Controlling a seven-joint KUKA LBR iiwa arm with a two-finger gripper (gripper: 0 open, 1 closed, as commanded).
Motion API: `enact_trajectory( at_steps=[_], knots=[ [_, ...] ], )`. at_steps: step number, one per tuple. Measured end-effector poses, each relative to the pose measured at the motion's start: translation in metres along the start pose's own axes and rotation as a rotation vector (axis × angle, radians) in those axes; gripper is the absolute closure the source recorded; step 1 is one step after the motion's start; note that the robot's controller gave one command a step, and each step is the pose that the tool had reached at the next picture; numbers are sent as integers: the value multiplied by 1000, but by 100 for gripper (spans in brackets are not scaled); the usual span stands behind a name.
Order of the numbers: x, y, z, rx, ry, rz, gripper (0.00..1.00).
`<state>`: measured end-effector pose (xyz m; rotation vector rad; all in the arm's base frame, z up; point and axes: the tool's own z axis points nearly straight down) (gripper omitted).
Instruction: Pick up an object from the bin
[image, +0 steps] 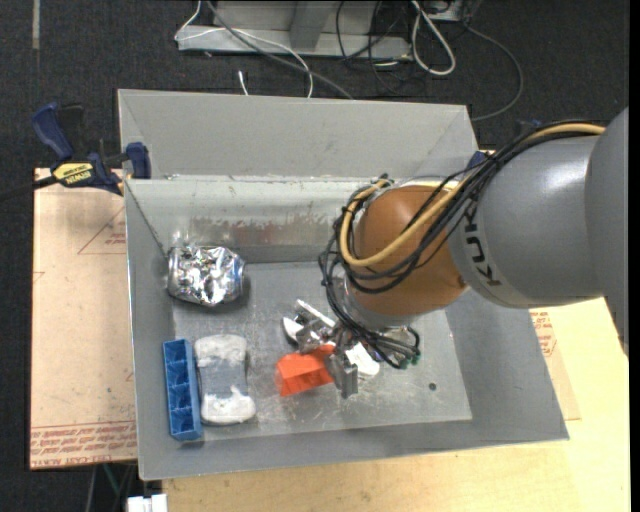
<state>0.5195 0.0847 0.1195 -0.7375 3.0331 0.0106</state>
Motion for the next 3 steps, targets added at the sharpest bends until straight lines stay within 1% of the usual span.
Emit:
enact_trajectory(
  at_steps=[1, 2, 3],
  knots=[
    [1, 13, -19, -1, 0, -8, 100],
    [2, 12, -18, -1, 2, 1, 100],
    [45, -21, -97, 3, -4, -33, 100]
  ],
)
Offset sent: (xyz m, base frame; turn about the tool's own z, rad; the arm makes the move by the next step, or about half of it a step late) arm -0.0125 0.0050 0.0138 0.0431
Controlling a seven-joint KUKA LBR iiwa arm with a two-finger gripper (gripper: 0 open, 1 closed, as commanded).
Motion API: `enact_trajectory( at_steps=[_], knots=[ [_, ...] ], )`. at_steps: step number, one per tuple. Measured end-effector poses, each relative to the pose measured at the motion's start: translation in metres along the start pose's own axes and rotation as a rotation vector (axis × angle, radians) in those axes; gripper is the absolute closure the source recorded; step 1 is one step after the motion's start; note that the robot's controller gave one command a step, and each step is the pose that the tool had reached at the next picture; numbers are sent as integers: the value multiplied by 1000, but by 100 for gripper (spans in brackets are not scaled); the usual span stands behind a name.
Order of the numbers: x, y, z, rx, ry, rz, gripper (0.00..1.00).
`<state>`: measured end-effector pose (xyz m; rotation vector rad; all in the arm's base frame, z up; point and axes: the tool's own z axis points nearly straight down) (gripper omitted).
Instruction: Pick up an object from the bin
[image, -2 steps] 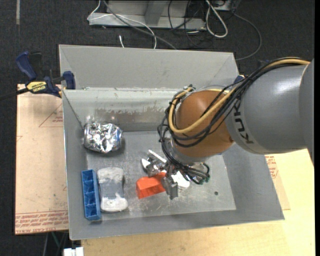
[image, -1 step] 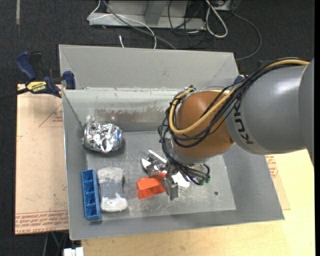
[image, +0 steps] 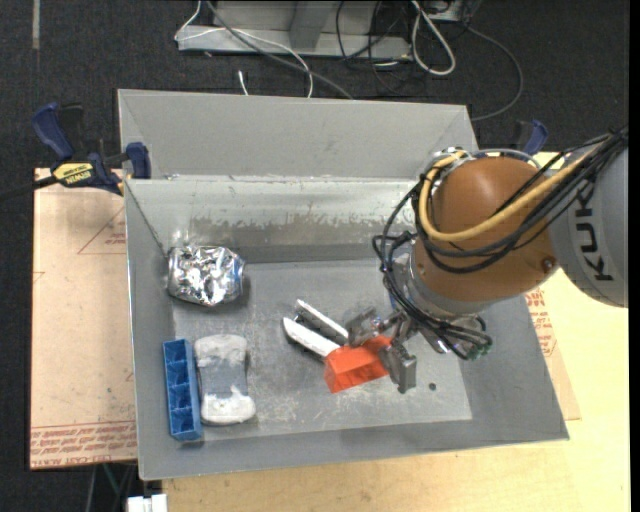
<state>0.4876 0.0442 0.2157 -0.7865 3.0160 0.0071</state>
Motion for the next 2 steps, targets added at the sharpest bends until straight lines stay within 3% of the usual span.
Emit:
enact_trajectory(
  at_steps=[1, 2],
  knots=[
    [-29, 28, 106, -9, 7, 44, 100],
    [-19, 28, 100, -17, 23, 38, 100]
  ],
)
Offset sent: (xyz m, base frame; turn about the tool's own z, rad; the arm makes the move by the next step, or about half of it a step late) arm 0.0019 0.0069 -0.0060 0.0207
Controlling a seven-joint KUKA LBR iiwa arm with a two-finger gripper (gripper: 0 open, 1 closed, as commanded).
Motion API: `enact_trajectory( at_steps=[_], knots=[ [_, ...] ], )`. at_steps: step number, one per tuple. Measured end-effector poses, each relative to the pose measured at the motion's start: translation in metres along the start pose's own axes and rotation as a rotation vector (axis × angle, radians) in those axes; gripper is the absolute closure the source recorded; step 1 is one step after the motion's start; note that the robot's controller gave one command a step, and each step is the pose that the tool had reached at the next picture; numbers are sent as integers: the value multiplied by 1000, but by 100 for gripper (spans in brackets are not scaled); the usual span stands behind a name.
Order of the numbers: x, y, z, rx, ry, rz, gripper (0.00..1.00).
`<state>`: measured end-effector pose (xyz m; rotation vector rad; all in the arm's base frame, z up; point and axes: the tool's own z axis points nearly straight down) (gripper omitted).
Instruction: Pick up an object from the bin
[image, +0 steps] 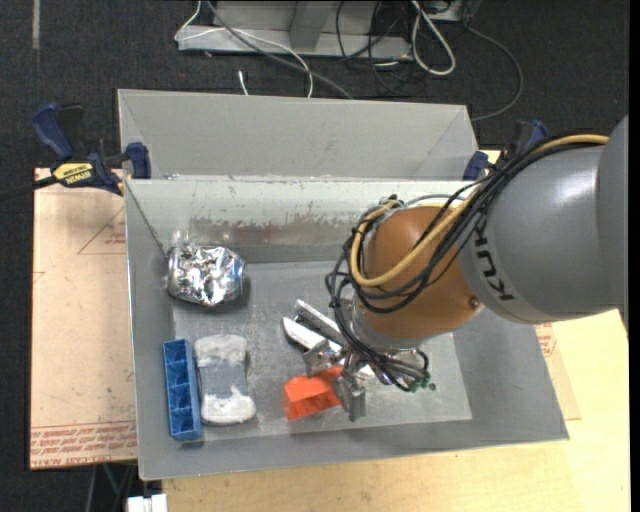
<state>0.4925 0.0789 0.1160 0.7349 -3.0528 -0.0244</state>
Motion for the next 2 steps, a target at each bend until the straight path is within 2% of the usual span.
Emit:
enact_trajectory(
  at_steps=[1, 2],
  knots=[
    [-24, 28, -71, -1, -10, -68, 100],
    [-19, 21, -59, 1, -10, -40, 100]
  ],
)
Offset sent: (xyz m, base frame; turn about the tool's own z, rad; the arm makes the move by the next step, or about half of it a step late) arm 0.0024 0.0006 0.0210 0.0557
